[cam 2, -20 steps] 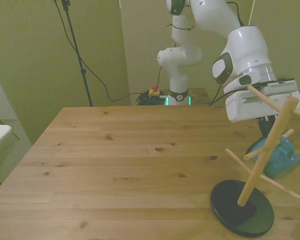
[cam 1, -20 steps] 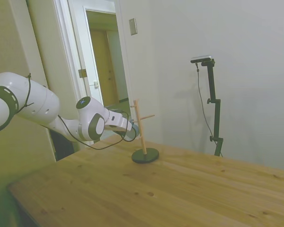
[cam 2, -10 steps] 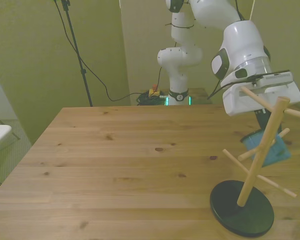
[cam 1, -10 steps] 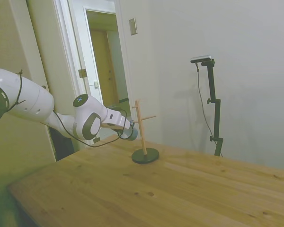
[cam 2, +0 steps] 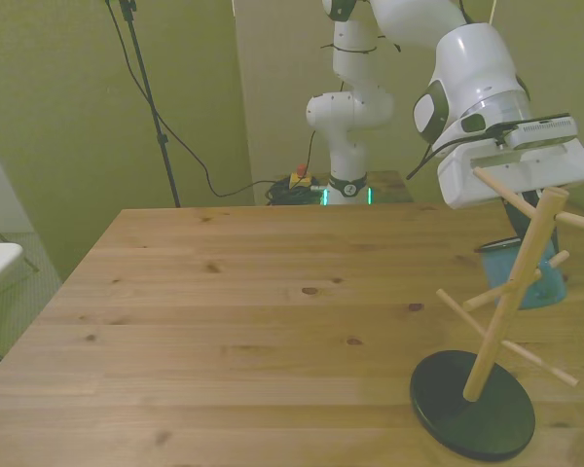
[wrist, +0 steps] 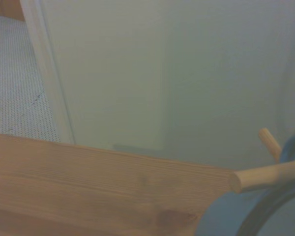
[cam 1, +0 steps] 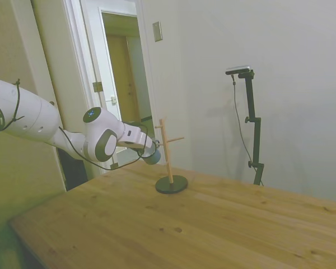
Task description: Unload the mug
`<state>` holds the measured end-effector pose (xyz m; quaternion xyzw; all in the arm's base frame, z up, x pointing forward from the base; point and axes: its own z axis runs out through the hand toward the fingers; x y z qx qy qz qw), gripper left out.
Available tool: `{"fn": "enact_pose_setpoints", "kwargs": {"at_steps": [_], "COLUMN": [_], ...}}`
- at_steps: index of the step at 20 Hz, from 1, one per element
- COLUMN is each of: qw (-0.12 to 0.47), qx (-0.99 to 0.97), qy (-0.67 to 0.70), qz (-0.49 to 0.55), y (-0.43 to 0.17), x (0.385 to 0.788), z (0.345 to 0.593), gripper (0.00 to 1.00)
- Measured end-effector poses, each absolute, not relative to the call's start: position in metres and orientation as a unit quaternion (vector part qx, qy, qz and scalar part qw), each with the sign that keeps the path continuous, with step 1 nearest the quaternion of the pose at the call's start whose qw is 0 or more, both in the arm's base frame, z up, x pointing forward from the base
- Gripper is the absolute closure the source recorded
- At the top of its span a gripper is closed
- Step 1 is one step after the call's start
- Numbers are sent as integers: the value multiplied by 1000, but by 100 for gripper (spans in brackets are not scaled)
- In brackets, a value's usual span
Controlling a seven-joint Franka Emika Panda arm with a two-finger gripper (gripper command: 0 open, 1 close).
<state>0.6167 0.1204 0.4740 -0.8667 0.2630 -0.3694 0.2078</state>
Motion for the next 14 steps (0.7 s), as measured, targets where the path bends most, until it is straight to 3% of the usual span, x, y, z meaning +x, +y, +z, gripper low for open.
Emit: {"fn": "enact_pose_setpoints", "kwargs": {"at_steps": [7,14], "qw": [213,228], "qx": [-873,-889], "qy": [246,202], "qz": [-363,-343], "y": [142,204], "x": [611,594], "z": [472,465], "gripper": [100,100]}}
